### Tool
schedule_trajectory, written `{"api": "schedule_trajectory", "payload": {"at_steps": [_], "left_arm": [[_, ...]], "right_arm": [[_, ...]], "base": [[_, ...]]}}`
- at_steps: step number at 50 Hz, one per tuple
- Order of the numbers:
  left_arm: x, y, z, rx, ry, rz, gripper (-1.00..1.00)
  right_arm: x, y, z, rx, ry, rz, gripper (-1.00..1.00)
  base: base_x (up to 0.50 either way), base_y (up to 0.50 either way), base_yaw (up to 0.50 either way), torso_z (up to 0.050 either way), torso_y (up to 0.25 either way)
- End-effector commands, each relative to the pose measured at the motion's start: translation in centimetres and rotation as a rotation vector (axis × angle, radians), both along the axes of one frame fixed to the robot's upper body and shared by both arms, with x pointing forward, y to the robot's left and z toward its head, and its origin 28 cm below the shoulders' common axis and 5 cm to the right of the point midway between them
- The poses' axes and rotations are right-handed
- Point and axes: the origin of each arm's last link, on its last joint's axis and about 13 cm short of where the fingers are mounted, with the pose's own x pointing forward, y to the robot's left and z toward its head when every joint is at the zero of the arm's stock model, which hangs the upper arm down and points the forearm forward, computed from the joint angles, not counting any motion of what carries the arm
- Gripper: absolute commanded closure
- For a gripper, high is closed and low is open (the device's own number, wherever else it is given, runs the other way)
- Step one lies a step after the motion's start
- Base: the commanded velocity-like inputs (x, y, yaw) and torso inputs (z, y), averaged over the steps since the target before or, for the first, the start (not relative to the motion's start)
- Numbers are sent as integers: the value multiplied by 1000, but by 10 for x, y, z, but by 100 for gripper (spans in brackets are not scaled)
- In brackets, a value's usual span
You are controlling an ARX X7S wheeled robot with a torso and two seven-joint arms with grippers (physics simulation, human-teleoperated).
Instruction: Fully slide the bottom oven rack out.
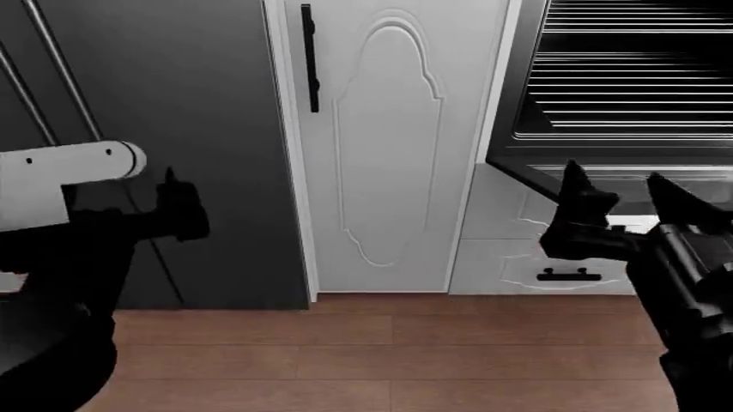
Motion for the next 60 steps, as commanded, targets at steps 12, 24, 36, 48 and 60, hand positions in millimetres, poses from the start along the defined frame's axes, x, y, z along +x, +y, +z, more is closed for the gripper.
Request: {"api": "schedule_trajectory", "payload": {"at_steps": [12,24,36,48,60], "left_arm": [[-92,7,111,34,268,-315,-100],[-90,14,118,-7,259,-271,-100],[-85,14,121,4,236,-235,-100],[-82,12,125,4,234,-255,-100],[-85,10,128,3,243,-276,-100]], "right_arm": [[-80,-6,103,-328,1,35,-100],[-81,-8,108,-348,43,15,-100],[-83,-10,109,-375,66,2,-100],[-83,-9,110,-387,66,3,-100],[-84,-13,114,-377,69,-13,-100]], "base": [[0,0,0,0,0],[0,-320,0,0,0],[0,-500,0,0,0],[0,-500,0,0,0],[0,-500,0,0,0]]}}
